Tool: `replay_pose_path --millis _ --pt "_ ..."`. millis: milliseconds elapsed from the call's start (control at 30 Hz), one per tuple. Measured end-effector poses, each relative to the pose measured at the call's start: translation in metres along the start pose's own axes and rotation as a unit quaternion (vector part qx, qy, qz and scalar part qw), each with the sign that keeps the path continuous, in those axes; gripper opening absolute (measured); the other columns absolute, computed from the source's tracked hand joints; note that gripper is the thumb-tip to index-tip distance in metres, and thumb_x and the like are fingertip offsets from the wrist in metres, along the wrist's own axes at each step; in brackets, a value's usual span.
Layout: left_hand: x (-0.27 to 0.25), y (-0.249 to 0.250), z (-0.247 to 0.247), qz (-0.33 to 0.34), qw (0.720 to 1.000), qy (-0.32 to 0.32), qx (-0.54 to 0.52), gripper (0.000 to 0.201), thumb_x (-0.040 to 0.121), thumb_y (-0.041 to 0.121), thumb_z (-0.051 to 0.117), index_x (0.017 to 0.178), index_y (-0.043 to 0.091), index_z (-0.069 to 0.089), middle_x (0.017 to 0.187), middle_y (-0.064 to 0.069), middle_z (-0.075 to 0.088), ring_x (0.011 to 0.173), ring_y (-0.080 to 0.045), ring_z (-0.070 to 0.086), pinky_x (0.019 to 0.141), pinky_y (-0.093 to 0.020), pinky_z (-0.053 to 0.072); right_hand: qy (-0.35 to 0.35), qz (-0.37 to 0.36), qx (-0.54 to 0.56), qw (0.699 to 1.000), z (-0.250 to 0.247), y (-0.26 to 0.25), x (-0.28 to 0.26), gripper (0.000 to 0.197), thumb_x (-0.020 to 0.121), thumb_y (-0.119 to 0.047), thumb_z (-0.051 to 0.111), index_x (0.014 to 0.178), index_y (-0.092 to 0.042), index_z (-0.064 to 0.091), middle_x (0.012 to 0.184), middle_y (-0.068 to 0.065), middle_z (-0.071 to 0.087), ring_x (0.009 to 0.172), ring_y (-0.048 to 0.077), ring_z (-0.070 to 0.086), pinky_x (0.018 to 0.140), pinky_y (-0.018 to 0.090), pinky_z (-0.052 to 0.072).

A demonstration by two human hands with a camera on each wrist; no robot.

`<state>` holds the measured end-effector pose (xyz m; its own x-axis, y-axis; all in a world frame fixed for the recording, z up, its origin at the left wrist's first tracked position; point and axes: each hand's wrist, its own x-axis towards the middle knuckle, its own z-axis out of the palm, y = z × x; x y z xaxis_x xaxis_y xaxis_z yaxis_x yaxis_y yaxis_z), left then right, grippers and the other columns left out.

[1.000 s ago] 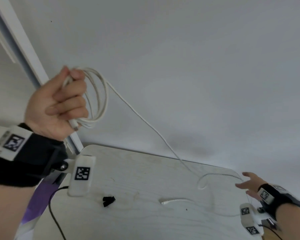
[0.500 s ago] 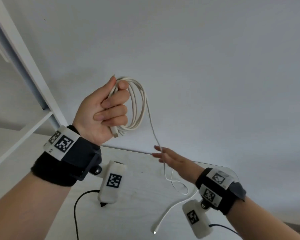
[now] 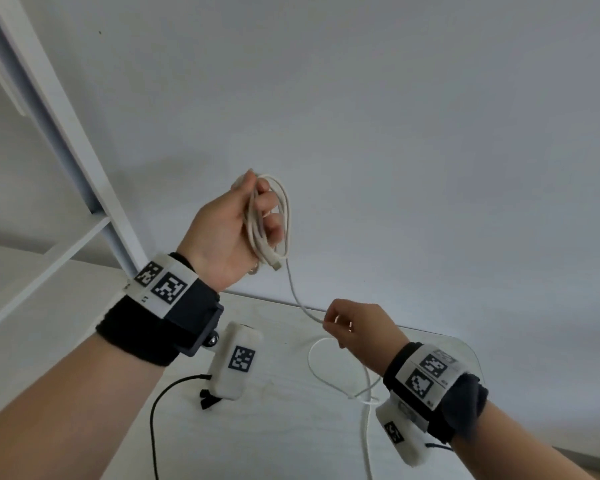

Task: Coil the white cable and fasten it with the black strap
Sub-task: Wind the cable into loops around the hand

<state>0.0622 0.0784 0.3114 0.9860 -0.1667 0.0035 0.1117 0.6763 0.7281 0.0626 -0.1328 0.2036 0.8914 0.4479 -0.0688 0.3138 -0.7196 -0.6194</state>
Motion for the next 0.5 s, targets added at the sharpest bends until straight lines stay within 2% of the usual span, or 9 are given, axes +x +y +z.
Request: replay_pose_path --millis 67,100,133,200,300,400,433,500 --pt "0.003 -0.009 0.004 0.012 0.999 0.001 0.035 0.033 0.1 0.032 0.033 0.076 0.015 0.047 0.069 0.0 0.068 0.069 -0.022 0.07 0.068 -0.031 0.058 -0.024 -0.05 -0.077 0.996 -0.007 -0.014 -0.004 0.011 0.088 -0.028 0.052 0.084 -0.023 0.061 0.066 -0.007 0.058 0.063 0.009 0.053 0.068 0.03 0.048" --pt "0.004 -0.013 0.005 0.01 0.998 -0.011 0.06 0.034 0.1 0.031 0.032 0.075 0.015 0.047 0.085 -0.005 0.072 0.084 -0.03 0.071 0.081 -0.039 0.057 -0.03 -0.07 -0.106 0.991 -0.012 -0.021 -0.007 0.013 0.089 -0.029 0.05 0.089 -0.023 0.062 0.074 -0.004 0.061 0.072 0.014 0.054 0.071 0.031 0.048" --pt "0.006 -0.016 0.005 0.002 0.995 -0.023 0.093 0.034 0.101 0.031 0.031 0.075 0.015 0.047 0.1 -0.008 0.073 0.097 -0.036 0.068 0.091 -0.045 0.052 -0.032 -0.088 -0.131 0.987 -0.016 -0.027 -0.009 0.015 0.09 -0.03 0.049 0.092 -0.024 0.062 0.082 -0.003 0.063 0.078 0.017 0.056 0.072 0.031 0.047" --pt "0.008 -0.023 0.004 -0.018 0.983 -0.029 0.182 0.033 0.101 0.033 0.029 0.078 0.016 0.045 0.118 -0.007 0.068 0.11 -0.036 0.062 0.102 -0.052 0.04 -0.026 -0.129 -0.164 0.978 -0.025 -0.036 -0.011 0.017 0.092 -0.031 0.046 0.096 -0.025 0.062 0.09 -0.002 0.064 0.085 0.018 0.057 0.07 0.031 0.046" --pt "0.006 -0.033 0.003 -0.04 0.948 -0.024 0.315 0.028 0.1 0.038 0.029 0.095 0.017 0.046 0.12 0.005 0.068 0.115 -0.027 0.06 0.105 -0.052 0.036 0.004 -0.209 -0.174 0.962 -0.041 -0.047 -0.012 0.02 0.091 -0.03 0.046 0.091 -0.022 0.064 0.085 -0.001 0.063 0.082 0.023 0.059 0.066 0.037 0.049" --pt "0.001 -0.043 0.007 -0.063 0.927 -0.02 0.368 0.031 0.099 0.036 0.032 0.124 0.021 0.044 0.11 0.011 0.071 0.104 -0.016 0.066 0.098 -0.046 0.046 0.067 -0.274 -0.151 0.947 -0.058 -0.057 -0.011 0.021 0.086 -0.033 0.046 0.082 -0.024 0.064 0.082 -0.001 0.066 0.076 0.023 0.062 0.061 0.037 0.052" --pt "-0.001 -0.045 0.009 -0.072 0.925 -0.014 0.373 0.034 0.099 0.034 0.035 0.129 0.021 0.042 0.11 0.008 0.071 0.099 -0.015 0.067 0.093 -0.044 0.05 0.091 -0.287 -0.137 0.944 -0.064 -0.059 -0.011 0.021 0.085 -0.035 0.046 0.082 -0.025 0.064 0.081 -0.001 0.065 0.074 0.023 0.061 0.06 0.036 0.052" --pt "-0.007 -0.049 0.015 -0.088 0.925 -0.023 0.369 0.037 0.097 0.033 0.039 0.132 0.021 0.04 0.11 -0.004 0.069 0.092 -0.025 0.07 0.086 -0.043 0.056 0.123 -0.288 -0.125 0.941 -0.075 -0.064 -0.009 0.023 0.085 -0.038 0.046 0.085 -0.027 0.066 0.075 -0.001 0.061 0.067 0.02 0.056 0.055 0.037 0.05"
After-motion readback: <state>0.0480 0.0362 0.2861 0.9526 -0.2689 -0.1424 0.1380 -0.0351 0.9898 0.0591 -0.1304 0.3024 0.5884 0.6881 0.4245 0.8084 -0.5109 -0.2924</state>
